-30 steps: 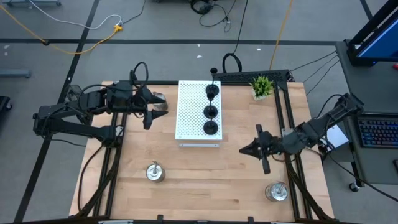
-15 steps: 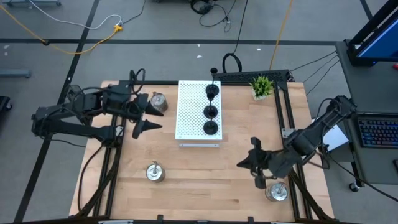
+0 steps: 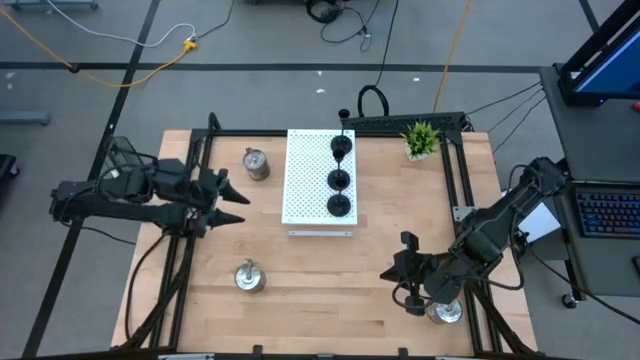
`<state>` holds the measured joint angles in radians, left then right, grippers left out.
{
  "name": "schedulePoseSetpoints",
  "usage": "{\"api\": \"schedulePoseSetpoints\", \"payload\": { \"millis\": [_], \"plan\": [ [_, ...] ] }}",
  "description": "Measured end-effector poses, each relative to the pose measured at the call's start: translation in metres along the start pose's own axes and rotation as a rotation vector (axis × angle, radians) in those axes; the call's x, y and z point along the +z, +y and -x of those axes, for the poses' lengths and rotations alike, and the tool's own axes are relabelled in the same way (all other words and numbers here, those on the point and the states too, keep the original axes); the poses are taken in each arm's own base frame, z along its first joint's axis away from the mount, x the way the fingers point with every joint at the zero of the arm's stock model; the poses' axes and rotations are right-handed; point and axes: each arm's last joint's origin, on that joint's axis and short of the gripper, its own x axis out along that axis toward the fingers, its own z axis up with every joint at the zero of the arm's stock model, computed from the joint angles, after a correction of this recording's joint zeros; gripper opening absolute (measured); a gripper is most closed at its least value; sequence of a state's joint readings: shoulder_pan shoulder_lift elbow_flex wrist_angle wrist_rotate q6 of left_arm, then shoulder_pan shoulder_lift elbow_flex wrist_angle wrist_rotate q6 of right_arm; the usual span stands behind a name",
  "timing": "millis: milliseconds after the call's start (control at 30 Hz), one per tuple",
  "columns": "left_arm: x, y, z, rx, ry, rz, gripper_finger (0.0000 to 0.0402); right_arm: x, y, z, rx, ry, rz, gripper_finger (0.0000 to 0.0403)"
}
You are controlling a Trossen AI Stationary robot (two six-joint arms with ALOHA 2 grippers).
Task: Pick & Place candle stick holders
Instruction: Put the bottom right brown scented candle on the shelf
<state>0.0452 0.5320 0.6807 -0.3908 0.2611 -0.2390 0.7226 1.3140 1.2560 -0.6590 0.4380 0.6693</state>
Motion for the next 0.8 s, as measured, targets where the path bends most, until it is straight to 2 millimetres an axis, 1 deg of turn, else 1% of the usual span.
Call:
{"api": "schedulePoseSetpoints", "payload": {
  "millis": [167,267,367,467,600,800],
  "plan": [
    [-0.014,-0.001,0.006,-0.032,-0.048,-0.012,0.0257,-0.002,0.001,-0.002,0.009,0.026,-0.019,0.0000],
    [-0.022,0.001,0.010,-0.013,-0.077,0.003,0.0257,-0.002,0.001,-0.001,0.027,0.036,-0.034,0.0000],
    [-0.032,0.003,0.010,0.004,-0.077,0.036,0.0258,-0.003,0.001,-0.002,0.035,0.052,-0.041,0.0000],
    [-0.038,0.005,0.009,-0.026,-0.098,0.033,0.0258,-0.004,0.000,-0.001,0.034,0.078,-0.043,0.0000],
    [-0.043,0.006,0.009,-0.038,-0.095,0.038,0.0257,-0.006,-0.001,-0.001,0.030,0.094,-0.053,0.0000],
    [-0.044,0.005,0.009,-0.060,-0.089,0.023,0.0258,-0.008,-0.002,-0.001,0.028,0.125,-0.048,0.0000]
  ]
}}
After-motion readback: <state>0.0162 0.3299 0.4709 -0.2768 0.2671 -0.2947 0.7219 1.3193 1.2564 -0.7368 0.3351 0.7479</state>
